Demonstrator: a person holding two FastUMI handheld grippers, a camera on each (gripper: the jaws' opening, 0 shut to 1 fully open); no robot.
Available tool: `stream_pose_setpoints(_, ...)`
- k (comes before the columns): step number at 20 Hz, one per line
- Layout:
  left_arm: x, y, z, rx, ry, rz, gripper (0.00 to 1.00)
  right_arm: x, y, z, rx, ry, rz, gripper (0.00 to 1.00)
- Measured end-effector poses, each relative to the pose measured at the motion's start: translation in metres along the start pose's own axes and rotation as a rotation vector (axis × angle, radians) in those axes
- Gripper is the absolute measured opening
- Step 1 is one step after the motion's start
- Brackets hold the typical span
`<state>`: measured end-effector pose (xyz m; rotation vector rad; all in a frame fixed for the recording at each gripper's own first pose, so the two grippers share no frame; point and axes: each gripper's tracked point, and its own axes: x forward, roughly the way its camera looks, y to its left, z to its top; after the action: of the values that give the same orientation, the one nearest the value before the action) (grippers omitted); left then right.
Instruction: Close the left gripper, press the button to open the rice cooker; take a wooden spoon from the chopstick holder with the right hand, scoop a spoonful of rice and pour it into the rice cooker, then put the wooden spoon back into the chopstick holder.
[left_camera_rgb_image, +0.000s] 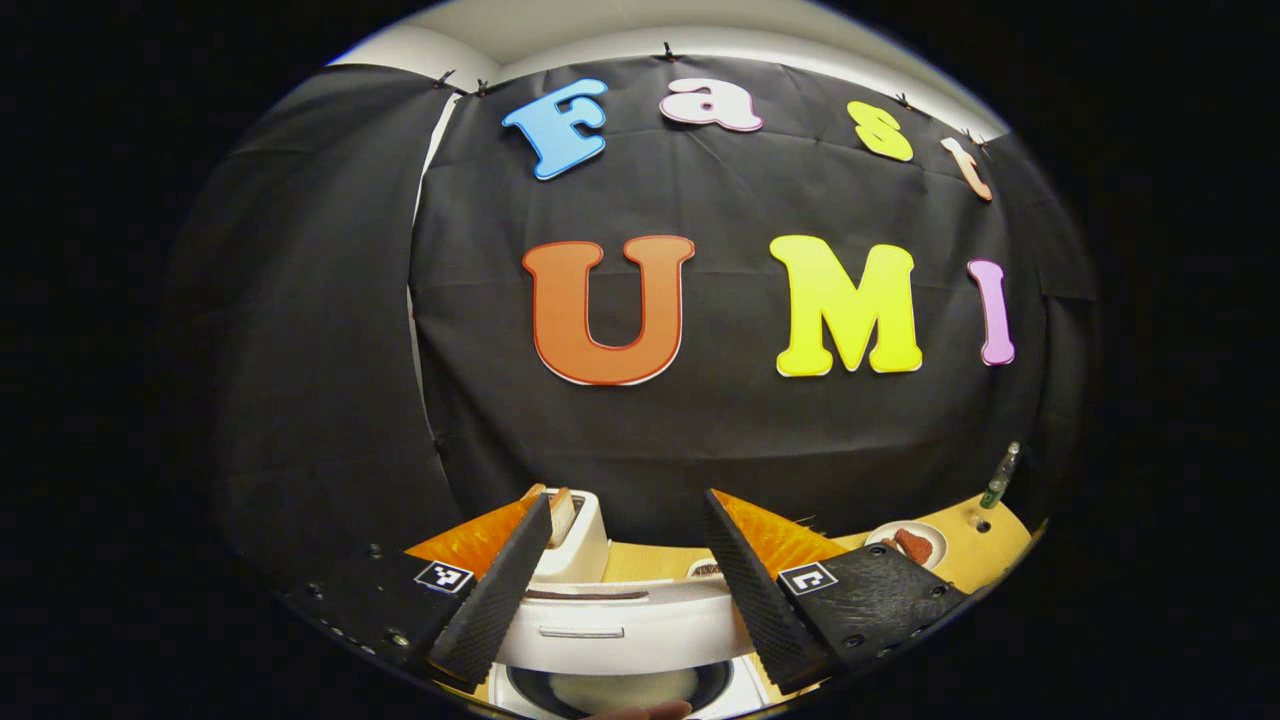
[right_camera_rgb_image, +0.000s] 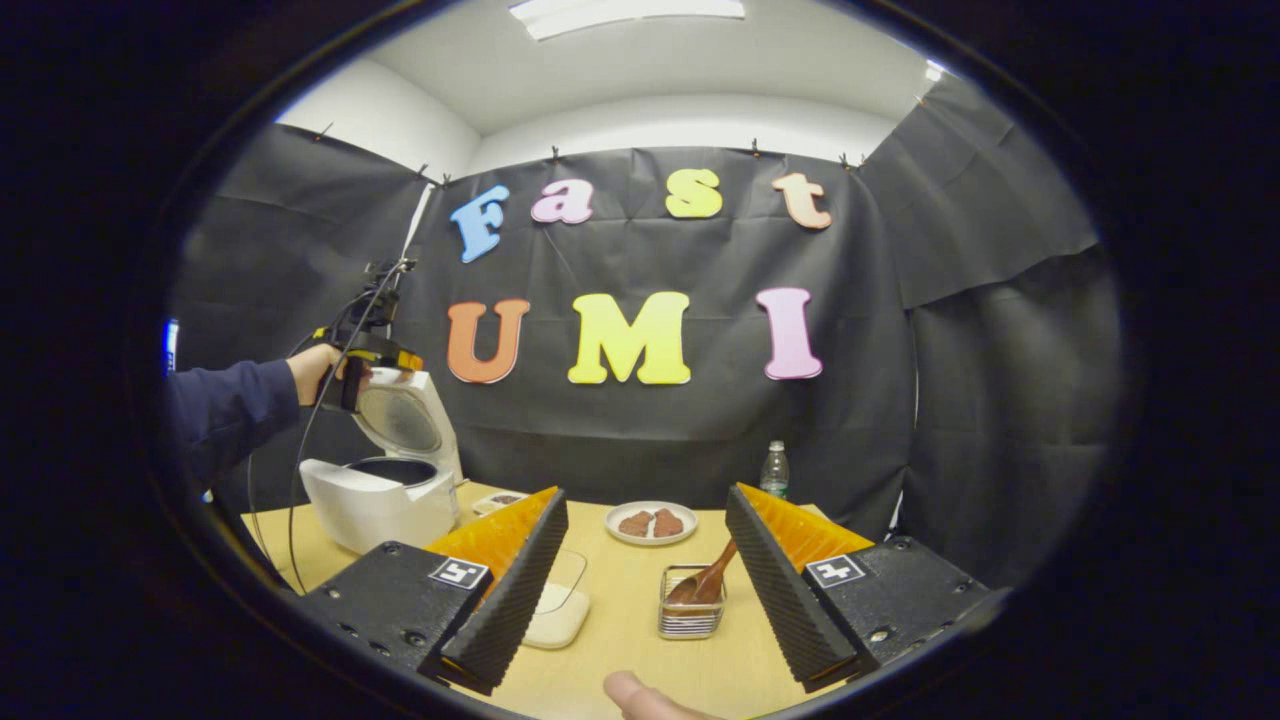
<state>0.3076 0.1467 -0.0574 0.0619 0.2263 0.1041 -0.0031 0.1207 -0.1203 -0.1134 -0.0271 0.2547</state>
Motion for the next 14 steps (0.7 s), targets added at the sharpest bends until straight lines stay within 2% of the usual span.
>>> stream_pose_setpoints(4,-0.021,-0.004,-0.032,0.031,0.043,-0.031,0.95,-0.017,0.007,-0.001,-0.002,0.008,-0.009,1.00)
stream_pose_setpoints(5,-0.026,-0.003,-0.041,0.022,0.060,-0.035,0.96,-0.020,0.009,-0.001,0.002,0.009,-0.011,0.96)
stream_pose_setpoints(6,-0.029,-0.004,-0.051,0.008,0.077,-0.044,0.97,-0.025,0.011,-0.003,0.004,0.013,-0.009,1.00)
stream_pose_setpoints(11,-0.045,-0.008,-0.103,-0.018,0.163,-0.074,0.97,-0.044,0.021,0.003,0.014,-0.011,-0.003,1.00)
stream_pose_setpoints(14,-0.051,-0.007,-0.117,-0.014,0.142,-0.078,0.98,-0.051,0.032,0.000,0.010,-0.010,0.020,1.00)
